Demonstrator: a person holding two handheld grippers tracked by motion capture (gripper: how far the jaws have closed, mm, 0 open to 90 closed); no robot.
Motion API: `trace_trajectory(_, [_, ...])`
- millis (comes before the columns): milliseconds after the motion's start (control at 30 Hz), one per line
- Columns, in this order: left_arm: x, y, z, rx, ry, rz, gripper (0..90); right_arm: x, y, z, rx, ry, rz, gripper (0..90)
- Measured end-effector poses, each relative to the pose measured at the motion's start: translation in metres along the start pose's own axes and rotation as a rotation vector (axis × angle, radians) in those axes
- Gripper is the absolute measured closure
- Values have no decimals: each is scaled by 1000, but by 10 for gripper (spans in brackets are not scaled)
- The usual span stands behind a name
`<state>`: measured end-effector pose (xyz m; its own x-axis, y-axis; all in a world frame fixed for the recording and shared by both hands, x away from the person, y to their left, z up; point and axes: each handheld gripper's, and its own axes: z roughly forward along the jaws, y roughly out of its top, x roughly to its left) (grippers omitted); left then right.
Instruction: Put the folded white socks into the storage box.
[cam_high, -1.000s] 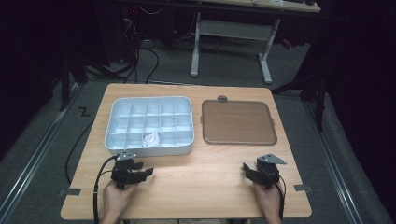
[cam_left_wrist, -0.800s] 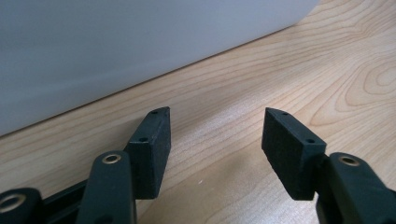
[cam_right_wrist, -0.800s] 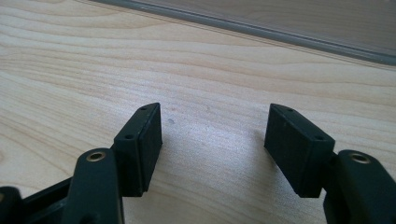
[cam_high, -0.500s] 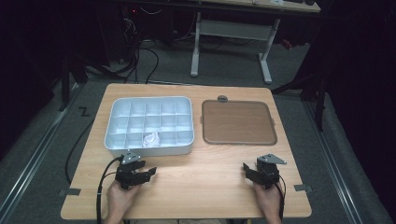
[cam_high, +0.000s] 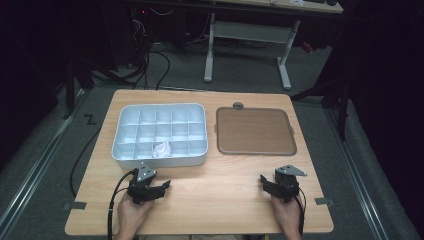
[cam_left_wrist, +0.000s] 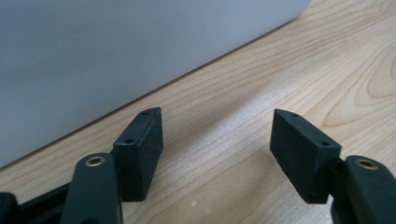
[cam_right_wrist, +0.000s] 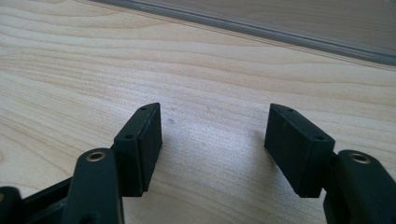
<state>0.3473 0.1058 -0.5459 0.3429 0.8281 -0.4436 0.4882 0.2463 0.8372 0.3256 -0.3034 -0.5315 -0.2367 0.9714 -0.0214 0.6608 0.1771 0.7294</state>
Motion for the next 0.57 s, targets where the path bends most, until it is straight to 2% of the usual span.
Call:
trace_trajectory(133, [-4,-4,0,25,-8,57,284,0,0,0,0,0,0,371])
trace_trajectory(567, [-5,-5,0,34,-21,62,240,0,0,0,0,0,0,371])
